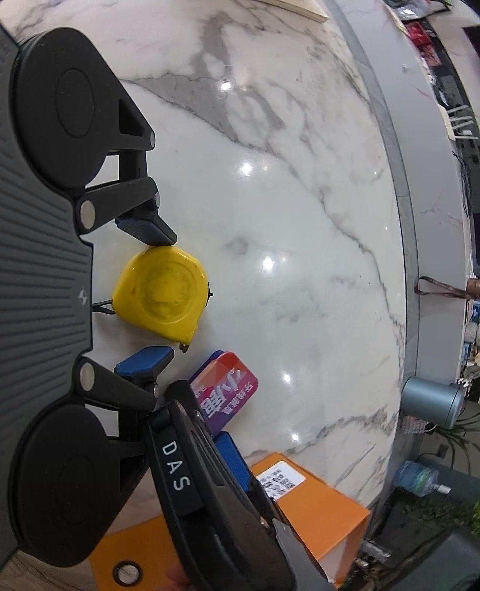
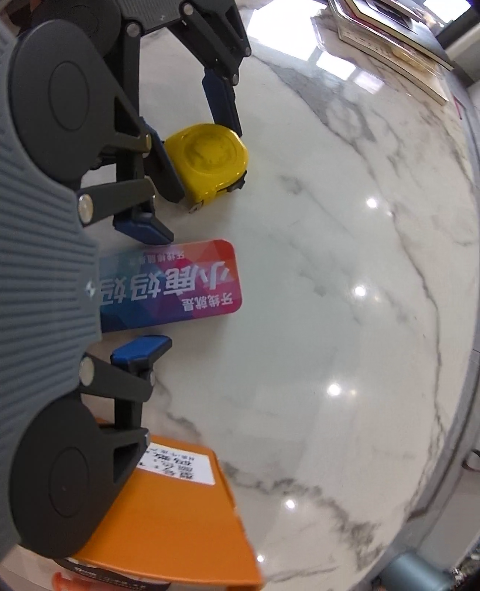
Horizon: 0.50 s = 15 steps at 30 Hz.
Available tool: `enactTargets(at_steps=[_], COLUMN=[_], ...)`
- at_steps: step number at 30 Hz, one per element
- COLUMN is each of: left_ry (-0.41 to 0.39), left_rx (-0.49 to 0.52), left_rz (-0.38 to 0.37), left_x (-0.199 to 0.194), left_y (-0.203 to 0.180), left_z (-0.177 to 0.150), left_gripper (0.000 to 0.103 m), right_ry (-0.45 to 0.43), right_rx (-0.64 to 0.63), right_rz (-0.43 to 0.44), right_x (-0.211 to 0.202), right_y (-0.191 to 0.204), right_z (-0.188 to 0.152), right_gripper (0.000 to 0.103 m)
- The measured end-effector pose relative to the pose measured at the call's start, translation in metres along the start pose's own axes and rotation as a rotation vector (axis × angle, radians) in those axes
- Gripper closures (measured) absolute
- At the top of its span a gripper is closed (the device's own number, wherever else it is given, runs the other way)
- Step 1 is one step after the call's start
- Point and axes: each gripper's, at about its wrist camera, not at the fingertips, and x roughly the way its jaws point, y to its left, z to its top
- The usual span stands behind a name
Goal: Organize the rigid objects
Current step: 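Lift the tape measure and tin and carry them over the orange box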
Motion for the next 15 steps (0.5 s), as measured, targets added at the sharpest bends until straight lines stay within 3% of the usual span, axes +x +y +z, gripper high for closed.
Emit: enactTargets(at_steps=[3,6,9,15], left_ry=[-0.002,-0.003,-0.003,0.012], left_rx=[0.013,0.035,0.054,0.013], left_rz=[0.016,0.033,0.051,0.055], left_x=[0.000,0.000,0.000,-0.003], left_y=[-0.001,-0.006,-0.009,-0.008], left_z=[-0.001,-0.002,-0.002,-0.001], left_gripper=[0.031,0.038,0.041,0.042], right_ry=[-0.058,-0.108,-0.145,-0.217], right_rx=[0.037,0.075,0.088,0.155], right_rz=[-0.024,-0.051,-0.063,-0.033], right_x=[-0.003,-0.009,-0.011,-0.017], right_y=[-0.002,-0.012,-0.013,-0.003], right_z=[-0.008,-0.008,-0.015,-0.022], right_gripper=[0.047,0.054,0.055,0.056])
